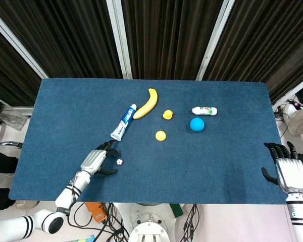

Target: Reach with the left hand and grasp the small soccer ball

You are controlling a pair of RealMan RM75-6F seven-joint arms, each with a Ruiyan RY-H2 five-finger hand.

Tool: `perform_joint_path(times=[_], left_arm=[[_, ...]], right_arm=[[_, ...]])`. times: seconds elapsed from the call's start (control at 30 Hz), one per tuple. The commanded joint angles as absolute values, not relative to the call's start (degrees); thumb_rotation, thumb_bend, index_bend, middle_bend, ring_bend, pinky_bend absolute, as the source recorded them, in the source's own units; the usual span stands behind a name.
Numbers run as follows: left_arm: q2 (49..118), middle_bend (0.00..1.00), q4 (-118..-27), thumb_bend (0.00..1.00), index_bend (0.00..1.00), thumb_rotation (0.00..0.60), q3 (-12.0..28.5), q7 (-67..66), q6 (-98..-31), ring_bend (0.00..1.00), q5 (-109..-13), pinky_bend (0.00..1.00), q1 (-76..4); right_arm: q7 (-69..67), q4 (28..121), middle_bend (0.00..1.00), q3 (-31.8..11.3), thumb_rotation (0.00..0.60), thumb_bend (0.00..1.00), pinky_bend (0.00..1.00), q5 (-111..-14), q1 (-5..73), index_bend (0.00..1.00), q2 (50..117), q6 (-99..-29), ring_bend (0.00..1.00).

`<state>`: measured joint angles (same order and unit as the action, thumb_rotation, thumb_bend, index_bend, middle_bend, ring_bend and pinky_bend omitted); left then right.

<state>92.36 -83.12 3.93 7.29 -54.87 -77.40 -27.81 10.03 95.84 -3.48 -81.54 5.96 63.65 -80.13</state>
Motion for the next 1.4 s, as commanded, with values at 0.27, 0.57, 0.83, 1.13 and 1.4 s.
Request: perform_joint_path(times=[0.27,0.57,0.83,1.13,1.4], left_arm=[[93.57,0.01,-82.44,0.2,0.41,0.6,4.27,5.86,-53.51,0.03,-76.38,0.12,-29.28],[93.38,0.01,-82.1,0.23,0.45,0.6,5.04,5.38,-51.9,0.03,-75.29,0.12,-30.92],[92.95,0.03,-82.13,0.27,0.5,0.6,4.76,5.66,-50.98,0.03,-74.65,0.12,-31.49],[92.22,0.07,-81.59,0.38,0.57,0.6,4.66,5.31,-49.57,0.03,-74.08,0.12,-32.55],[83.48,0.07,-93.16,0.39,0.57,0.6,7.64,1.18,-48.36,0.03,-73.53,0.12,-35.59]], right_arm=[[10.4,95.83,0.23,-3.49,0.6,0.43,0.04,-81.32,6.12,0.22,63.67,-79.91,0.2],[10.78,95.96,0.23,-3.51,0.6,0.43,0.04,-81.06,6.2,0.22,63.7,-79.8,0.2],[10.93,96.03,0.23,-3.61,0.6,0.43,0.04,-80.79,6.21,0.22,63.79,-79.85,0.2],[10.76,96.02,0.23,-3.64,0.6,0.43,0.04,-80.9,6.2,0.22,63.87,-80.05,0.2],[10.43,95.97,0.23,-3.58,0.6,0.43,0.04,-80.91,6.27,0.22,63.79,-79.86,0.2]])
